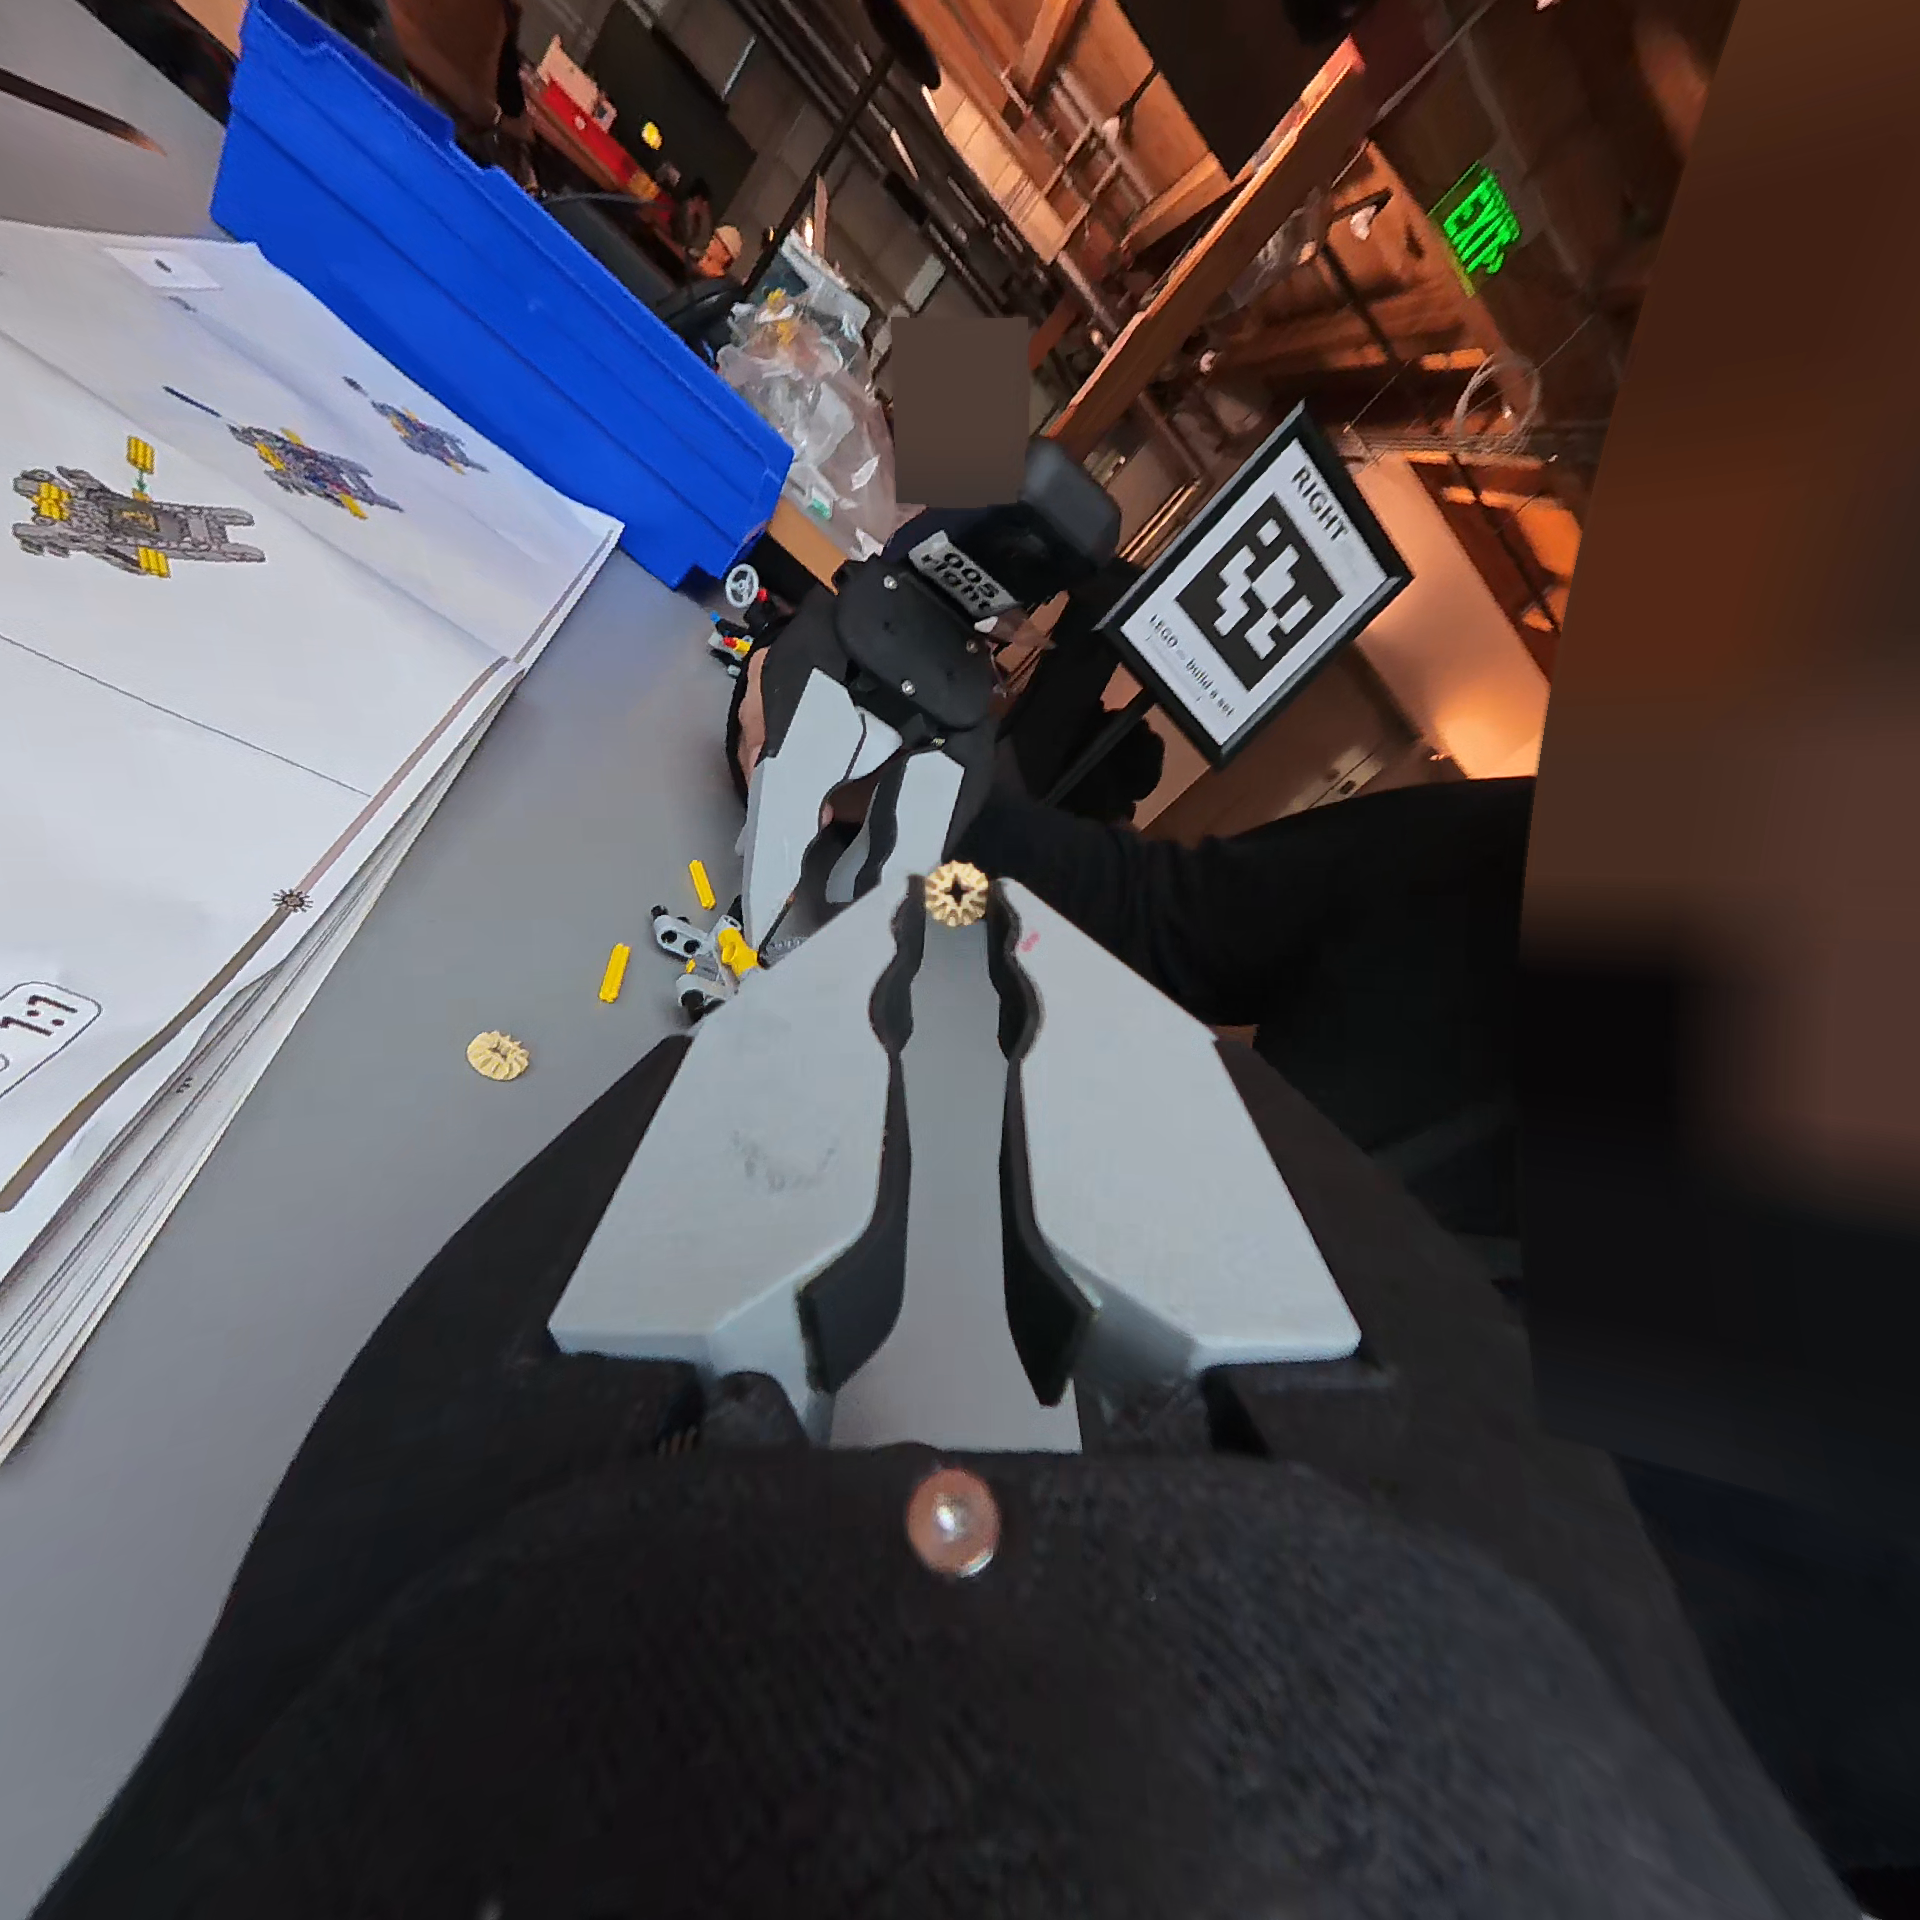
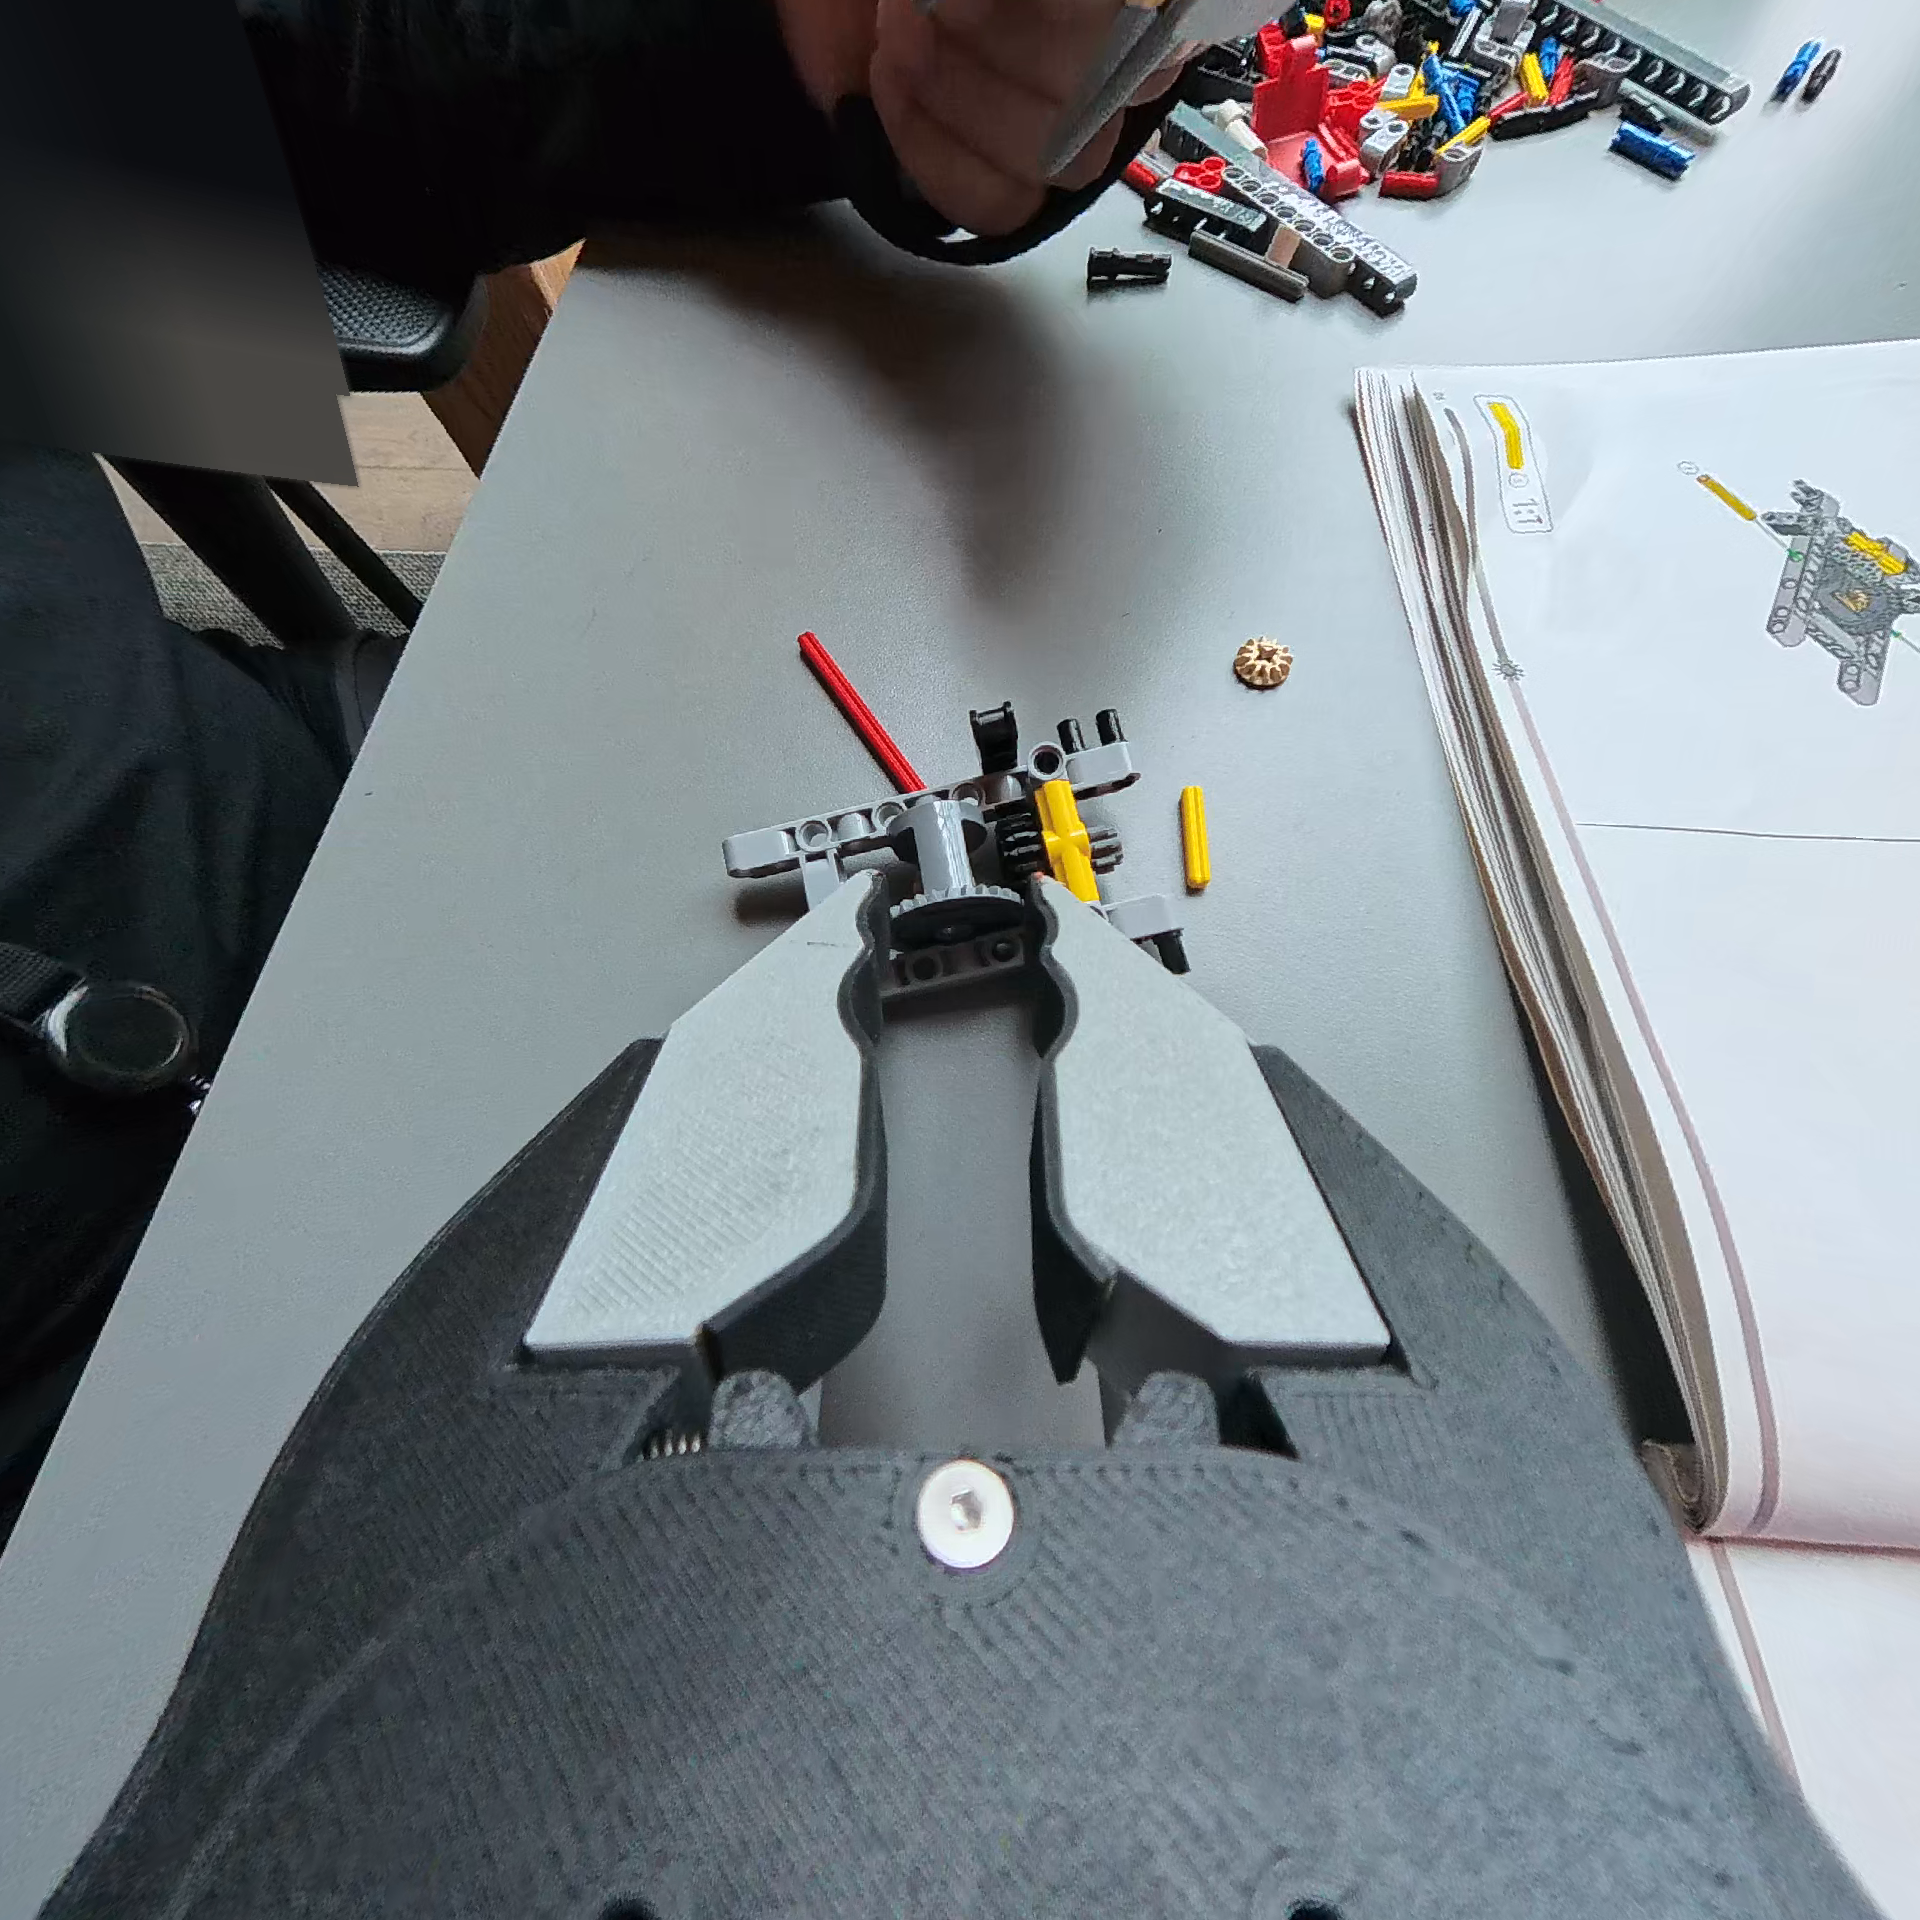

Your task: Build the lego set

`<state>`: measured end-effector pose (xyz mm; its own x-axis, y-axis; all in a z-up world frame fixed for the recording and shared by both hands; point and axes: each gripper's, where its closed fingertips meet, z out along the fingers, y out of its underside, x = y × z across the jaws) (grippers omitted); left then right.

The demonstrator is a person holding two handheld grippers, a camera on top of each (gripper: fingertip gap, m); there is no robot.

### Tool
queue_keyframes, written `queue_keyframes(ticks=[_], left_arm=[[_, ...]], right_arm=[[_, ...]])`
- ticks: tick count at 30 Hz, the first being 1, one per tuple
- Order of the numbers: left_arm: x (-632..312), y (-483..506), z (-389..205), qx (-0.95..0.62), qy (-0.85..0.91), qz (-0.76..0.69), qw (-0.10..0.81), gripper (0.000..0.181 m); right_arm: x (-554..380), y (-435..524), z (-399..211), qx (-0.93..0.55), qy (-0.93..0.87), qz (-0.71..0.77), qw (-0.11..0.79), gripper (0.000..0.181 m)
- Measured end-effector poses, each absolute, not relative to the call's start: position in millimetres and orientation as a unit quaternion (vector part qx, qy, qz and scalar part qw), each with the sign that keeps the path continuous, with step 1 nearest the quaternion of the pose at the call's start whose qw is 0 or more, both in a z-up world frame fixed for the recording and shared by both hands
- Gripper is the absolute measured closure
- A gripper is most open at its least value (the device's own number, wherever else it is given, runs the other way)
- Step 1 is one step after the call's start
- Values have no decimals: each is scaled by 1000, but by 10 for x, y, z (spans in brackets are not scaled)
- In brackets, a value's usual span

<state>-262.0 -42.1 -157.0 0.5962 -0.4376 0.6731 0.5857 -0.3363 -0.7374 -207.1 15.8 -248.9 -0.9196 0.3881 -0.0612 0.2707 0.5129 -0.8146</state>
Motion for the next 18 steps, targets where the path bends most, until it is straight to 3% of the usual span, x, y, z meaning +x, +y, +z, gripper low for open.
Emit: queue_keyframes(ticks=[18], left_arm=[[-2554,-375,-1753,-740,-33,-387,550,172]], right_arm=[[-2069,157,-2491,-186,-868,454,70,159]])
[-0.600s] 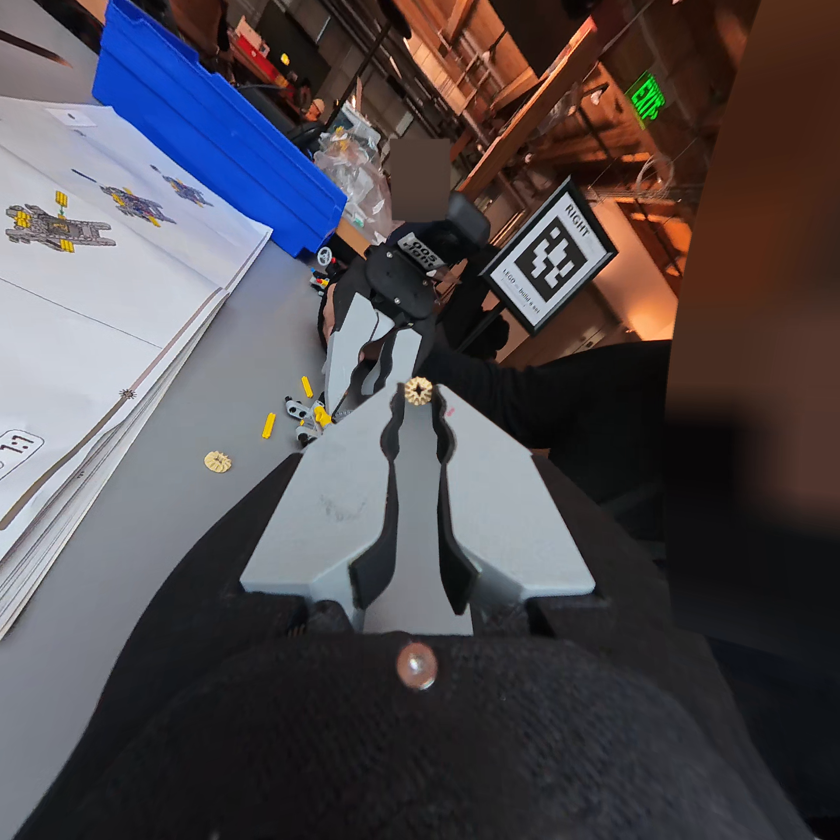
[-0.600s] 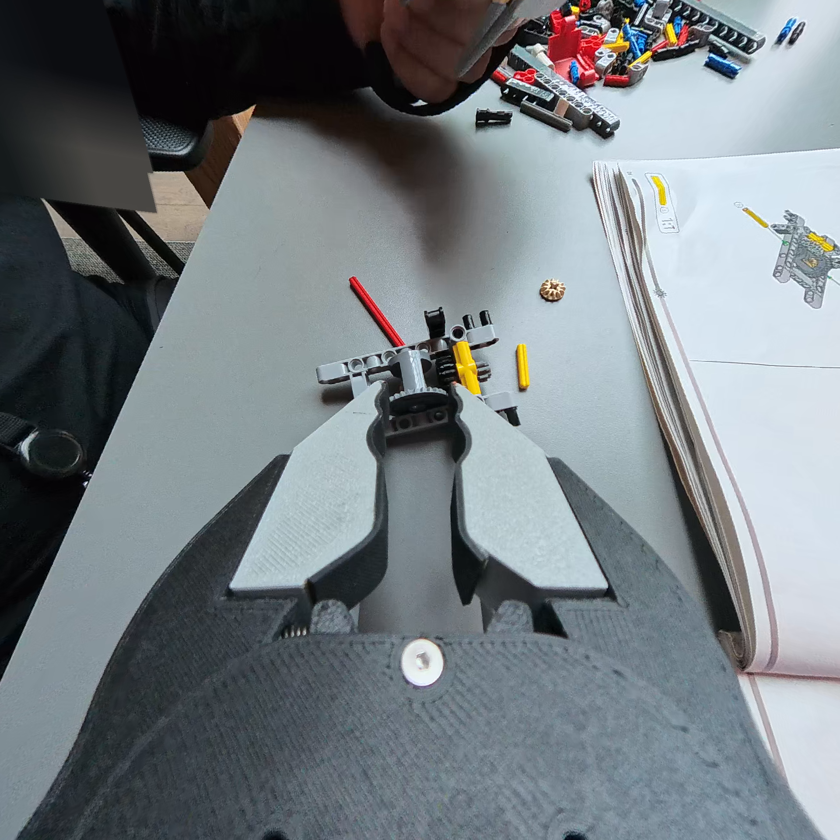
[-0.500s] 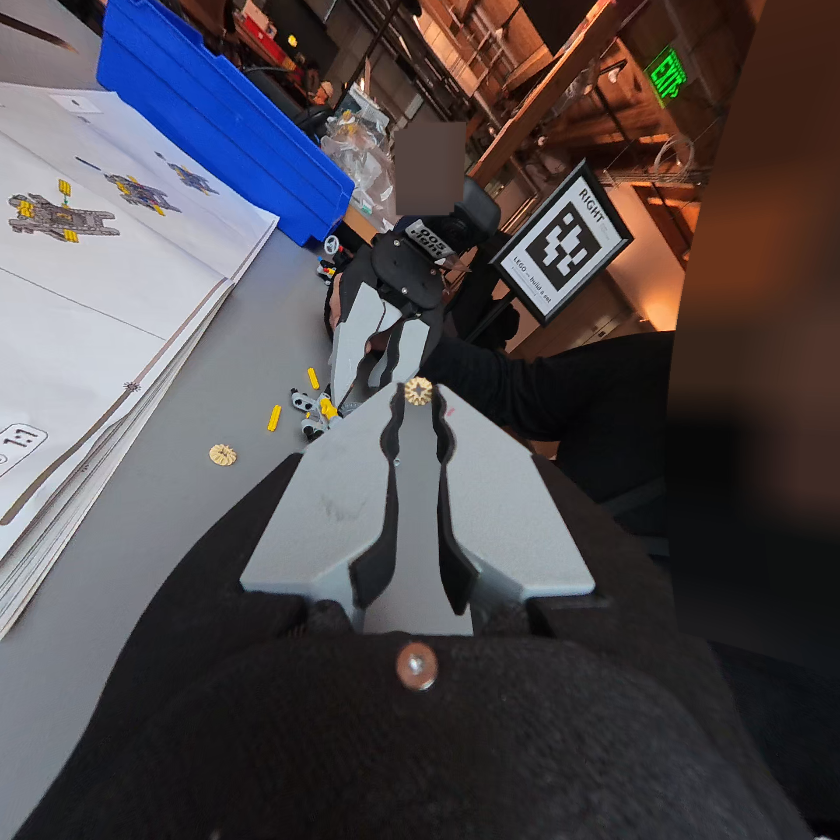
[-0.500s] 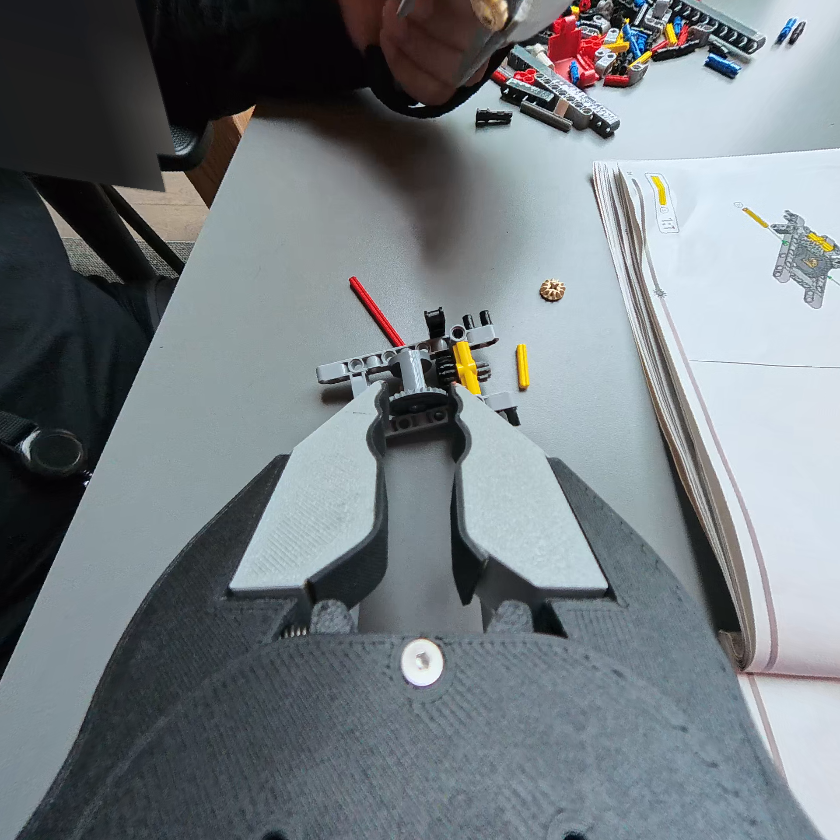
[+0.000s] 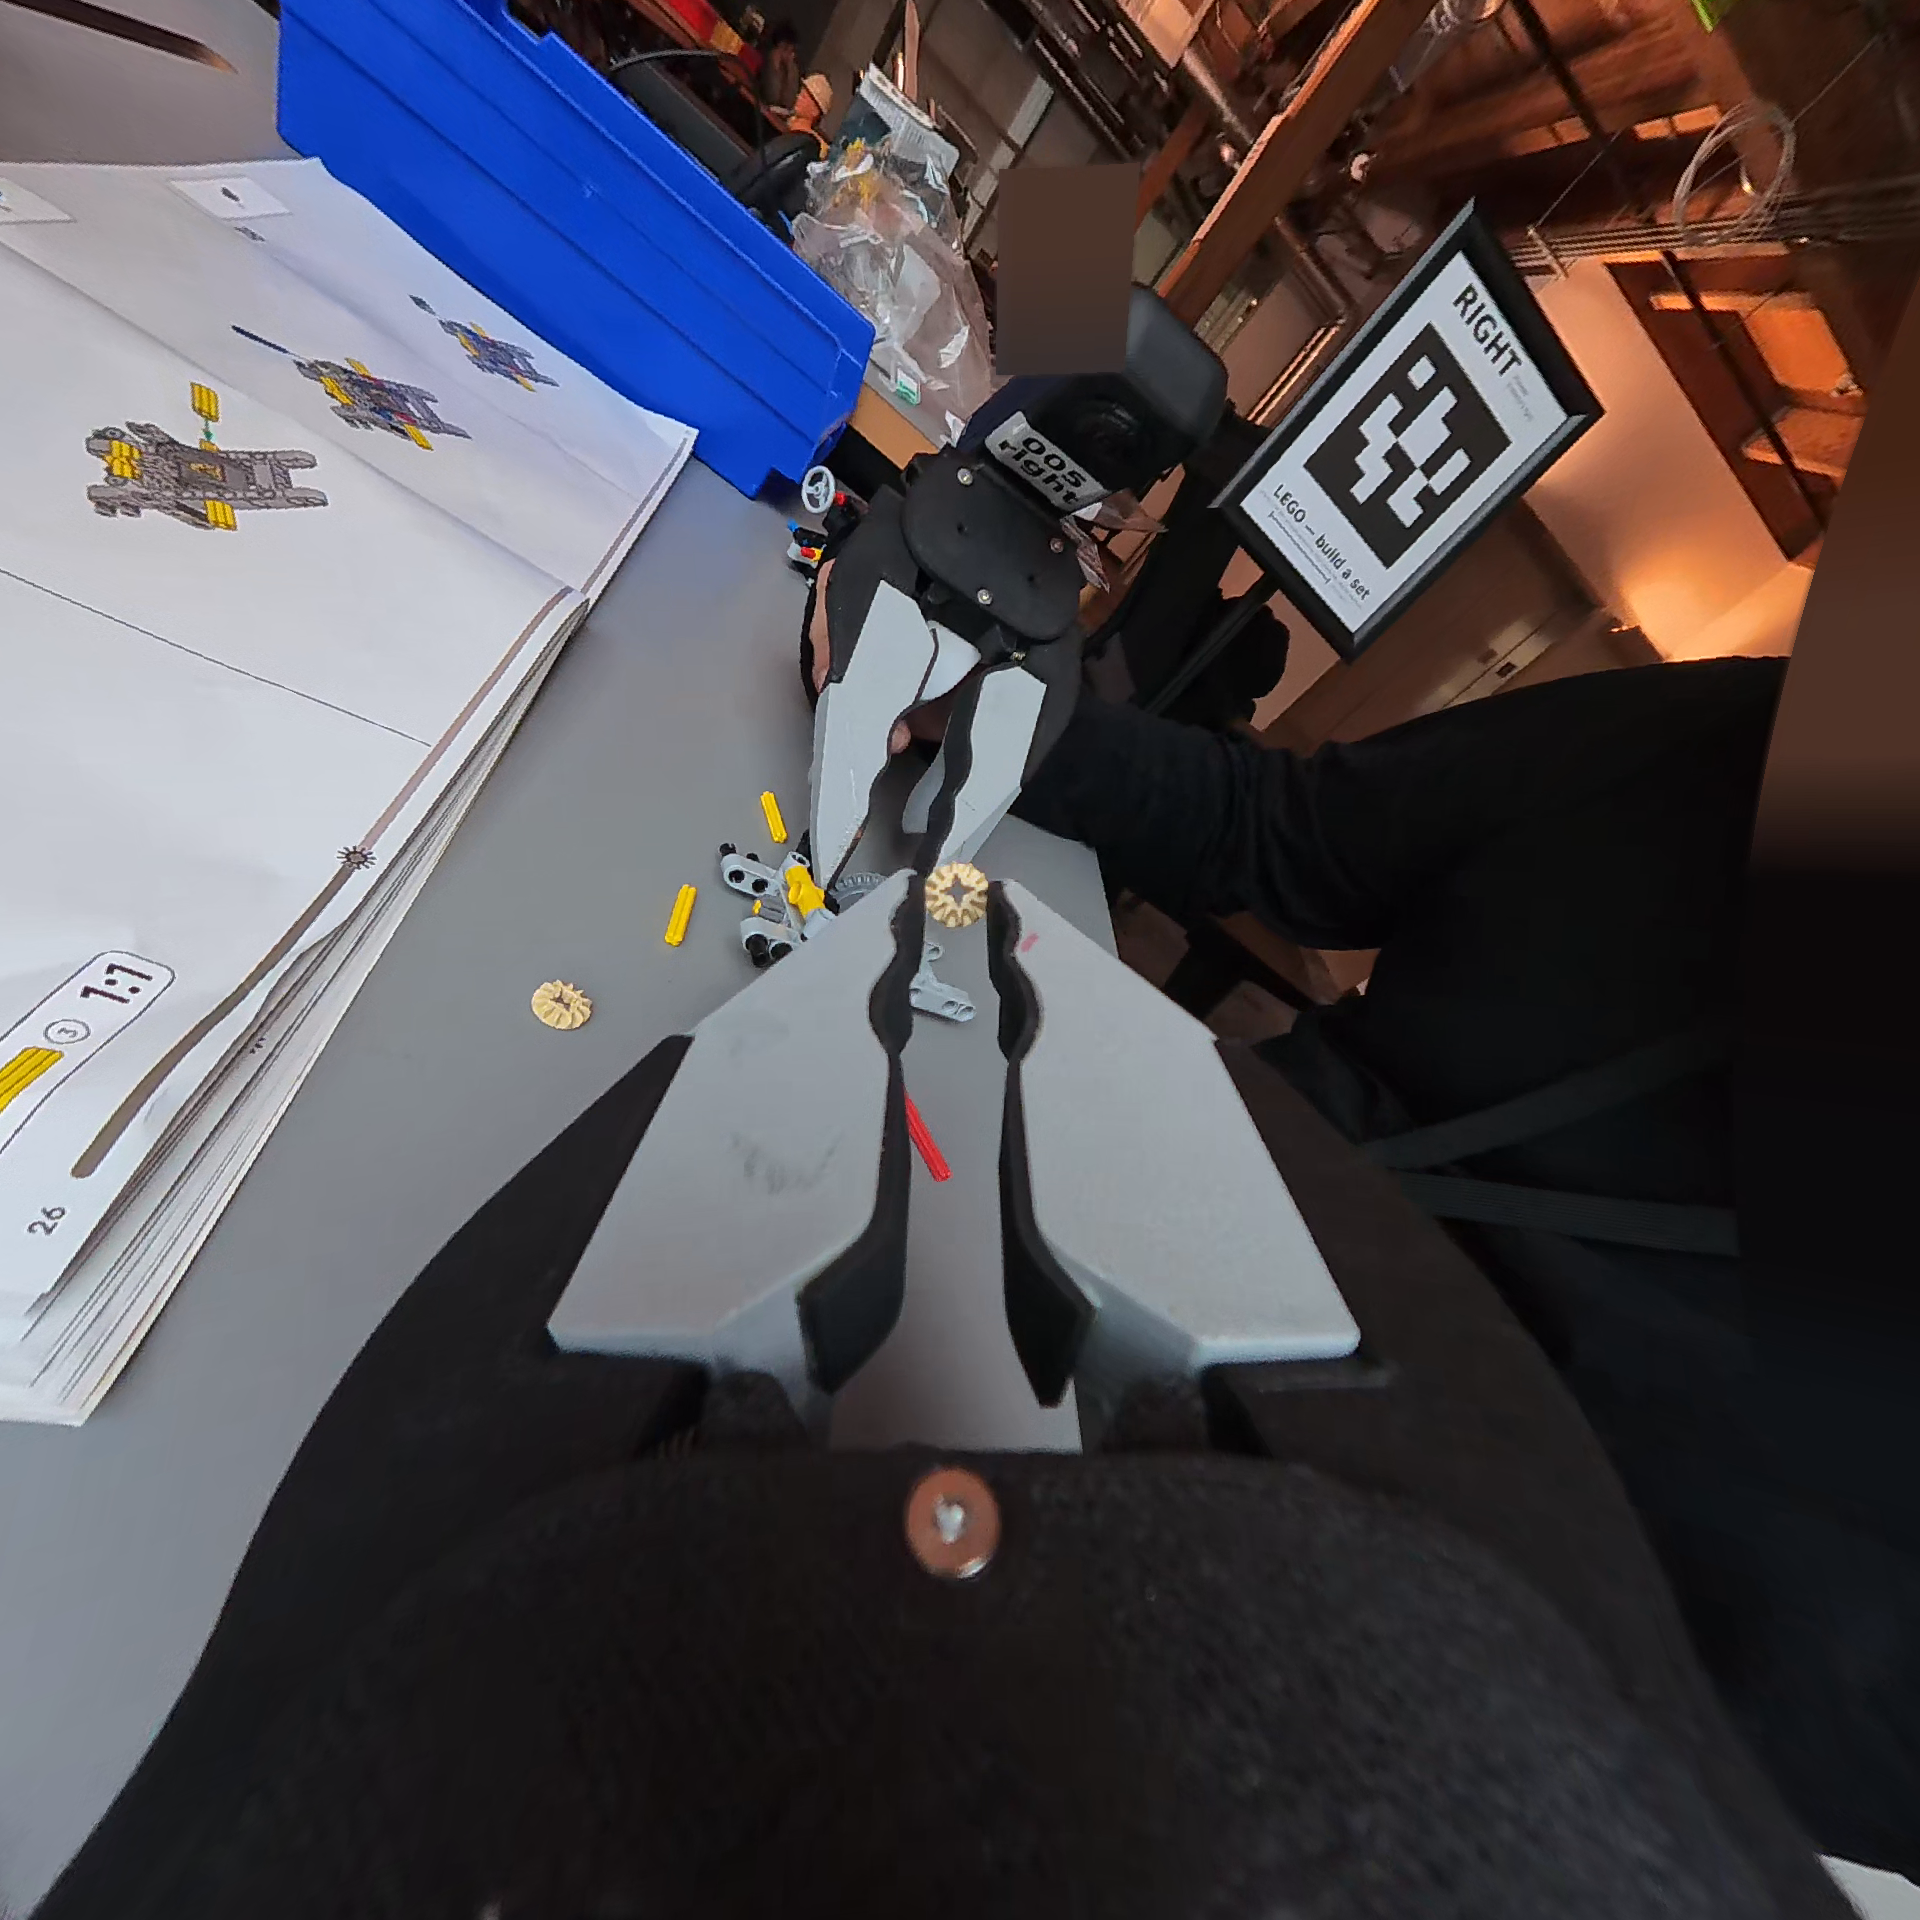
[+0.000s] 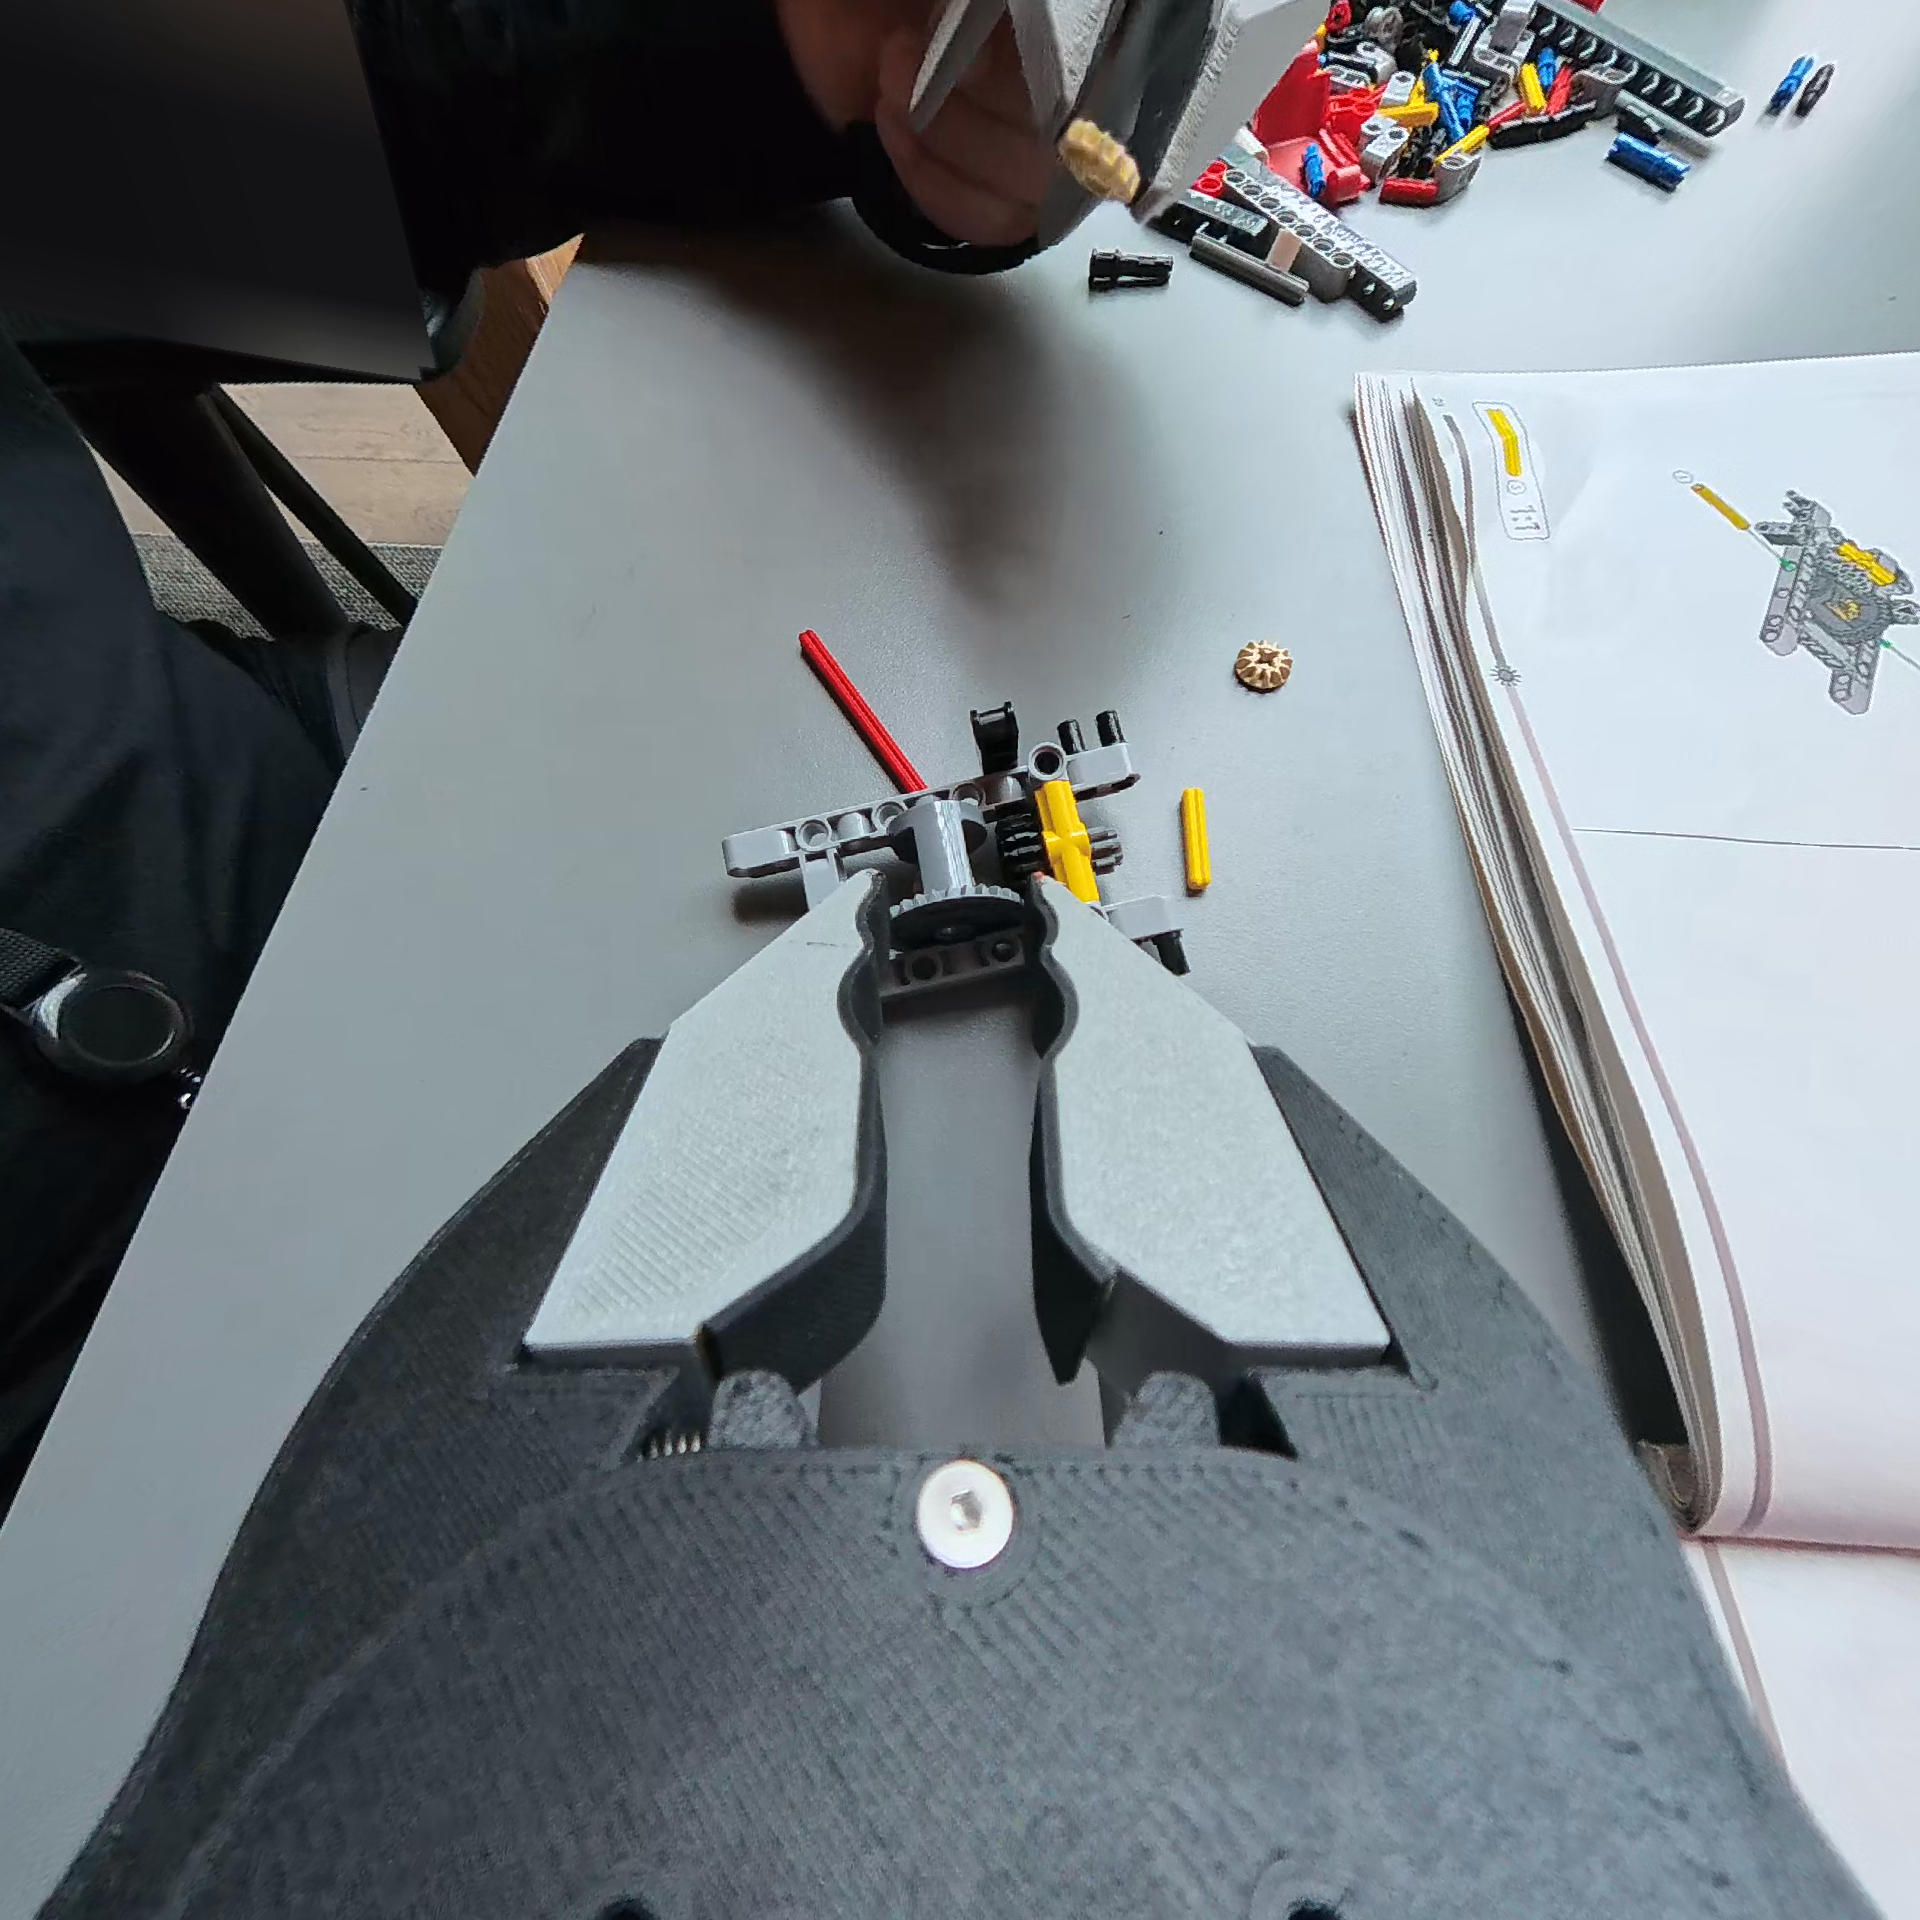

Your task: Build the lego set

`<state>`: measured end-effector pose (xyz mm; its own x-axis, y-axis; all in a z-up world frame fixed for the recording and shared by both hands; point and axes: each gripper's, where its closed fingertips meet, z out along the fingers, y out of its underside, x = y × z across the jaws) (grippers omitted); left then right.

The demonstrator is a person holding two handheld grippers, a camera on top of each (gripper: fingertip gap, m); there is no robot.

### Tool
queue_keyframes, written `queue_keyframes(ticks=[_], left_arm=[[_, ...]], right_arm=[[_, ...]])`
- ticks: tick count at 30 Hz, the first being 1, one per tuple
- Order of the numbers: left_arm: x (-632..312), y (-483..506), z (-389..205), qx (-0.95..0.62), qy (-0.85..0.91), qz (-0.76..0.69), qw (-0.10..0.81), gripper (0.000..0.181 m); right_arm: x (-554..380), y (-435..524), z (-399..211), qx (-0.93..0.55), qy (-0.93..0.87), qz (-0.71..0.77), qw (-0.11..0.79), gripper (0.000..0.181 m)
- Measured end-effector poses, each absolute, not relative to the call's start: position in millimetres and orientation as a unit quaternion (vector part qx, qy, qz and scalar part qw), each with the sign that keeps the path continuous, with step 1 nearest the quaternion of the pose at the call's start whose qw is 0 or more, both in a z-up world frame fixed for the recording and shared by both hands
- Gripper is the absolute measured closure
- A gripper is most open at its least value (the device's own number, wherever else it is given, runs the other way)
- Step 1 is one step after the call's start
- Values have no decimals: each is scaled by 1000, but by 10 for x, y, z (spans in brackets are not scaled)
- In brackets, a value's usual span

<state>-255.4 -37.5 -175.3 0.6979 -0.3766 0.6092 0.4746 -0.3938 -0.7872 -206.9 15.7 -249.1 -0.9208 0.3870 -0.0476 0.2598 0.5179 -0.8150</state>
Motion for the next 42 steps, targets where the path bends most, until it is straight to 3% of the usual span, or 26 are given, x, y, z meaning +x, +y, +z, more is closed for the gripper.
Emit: queue_keyframes(ticks=[23,33,42], left_arm=[[-2558,-387,-1735,-738,-27,-382,555,173],[-2424,-311,-1756,-792,106,-137,585,173],[-2356,-345,-1693,-780,143,-101,601,173]], right_arm=[[-2062,158,-2468,-184,-866,460,71,159],[-2067,175,-2437,-187,-860,469,71,159],[-2058,203,-2364,-190,-847,492,61,159]])
